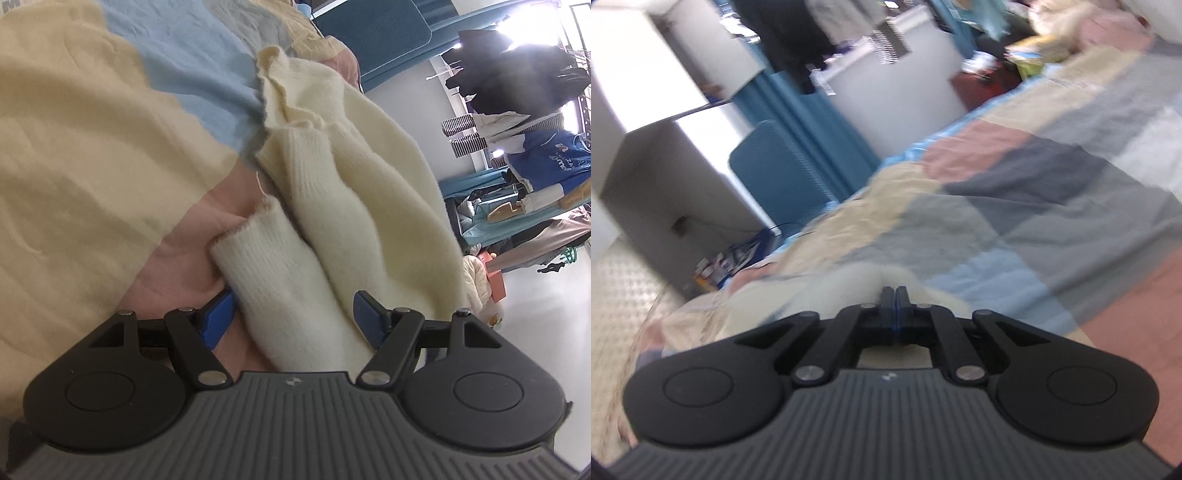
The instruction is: Fold large clothes
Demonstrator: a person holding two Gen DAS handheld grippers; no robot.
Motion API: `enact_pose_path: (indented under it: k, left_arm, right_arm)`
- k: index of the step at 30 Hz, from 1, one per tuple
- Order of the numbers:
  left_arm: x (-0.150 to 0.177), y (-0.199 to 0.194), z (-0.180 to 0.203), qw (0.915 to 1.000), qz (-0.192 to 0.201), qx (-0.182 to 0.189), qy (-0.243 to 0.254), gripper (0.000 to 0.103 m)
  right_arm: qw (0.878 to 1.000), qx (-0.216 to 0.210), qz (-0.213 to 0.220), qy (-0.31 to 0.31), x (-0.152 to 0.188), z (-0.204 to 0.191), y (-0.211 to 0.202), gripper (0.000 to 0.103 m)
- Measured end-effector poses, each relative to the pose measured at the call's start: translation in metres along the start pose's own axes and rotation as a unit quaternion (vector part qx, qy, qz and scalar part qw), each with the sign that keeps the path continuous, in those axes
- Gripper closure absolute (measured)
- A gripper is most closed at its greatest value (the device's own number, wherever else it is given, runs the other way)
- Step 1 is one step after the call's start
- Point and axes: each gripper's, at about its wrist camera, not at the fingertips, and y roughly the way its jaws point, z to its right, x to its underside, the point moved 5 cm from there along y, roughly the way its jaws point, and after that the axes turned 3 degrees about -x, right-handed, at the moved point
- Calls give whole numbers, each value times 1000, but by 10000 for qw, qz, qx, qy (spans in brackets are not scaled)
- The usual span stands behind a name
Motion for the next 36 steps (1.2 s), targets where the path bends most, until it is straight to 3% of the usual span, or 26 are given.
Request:
enact_pose_path:
  k: [7, 9, 11, 13, 17, 23, 26, 31, 32, 34, 36]
  left_arm:
    - [24, -14, 8, 9997, -150, 202, -53, 27]
    - [35, -17, 5, 9978, -204, 366, -505, 20]
    - [48, -13, -6, 9885, -357, 583, -1347, 19]
    - [56, -8, -13, 9814, -431, 584, -1780, 19]
    - [60, -2, -13, 9819, -381, 525, -1779, 20]
    - [58, 16, -9, 9765, -386, 826, -1952, 21]
    - [55, 25, -4, 9787, -376, 814, -1849, 32]
    - [46, 43, 0, 9854, -315, 584, -1569, 75]
    - [43, 46, 2, 9886, -338, 532, -1365, 78]
    - [40, 50, 8, 9936, -361, 376, -1000, 84]
    - [40, 51, 8, 9942, -358, 351, -956, 86]
  right_arm:
    - [9976, -434, -216, -491, 12, -32, -37, 100]
    - [9953, -482, -287, -793, 19, -36, -46, 100]
    - [9924, -370, -340, -1121, 28, -37, -52, 100]
    - [9925, -311, -487, -1074, 34, -31, -53, 100]
    - [9935, -71, -746, -853, 39, -19, -47, 100]
    - [9938, -40, -913, -637, 43, -7, -40, 100]
    - [9946, -86, -904, -493, 41, 0, -38, 98]
    - [9962, 44, -651, -577, 32, 0, -39, 96]
    - [9965, 96, -565, -601, 30, -2, -41, 96]
    - [9971, 244, -362, -625, 24, -4, -43, 80]
    - [9979, 357, -81, -543, 18, -2, -46, 7]
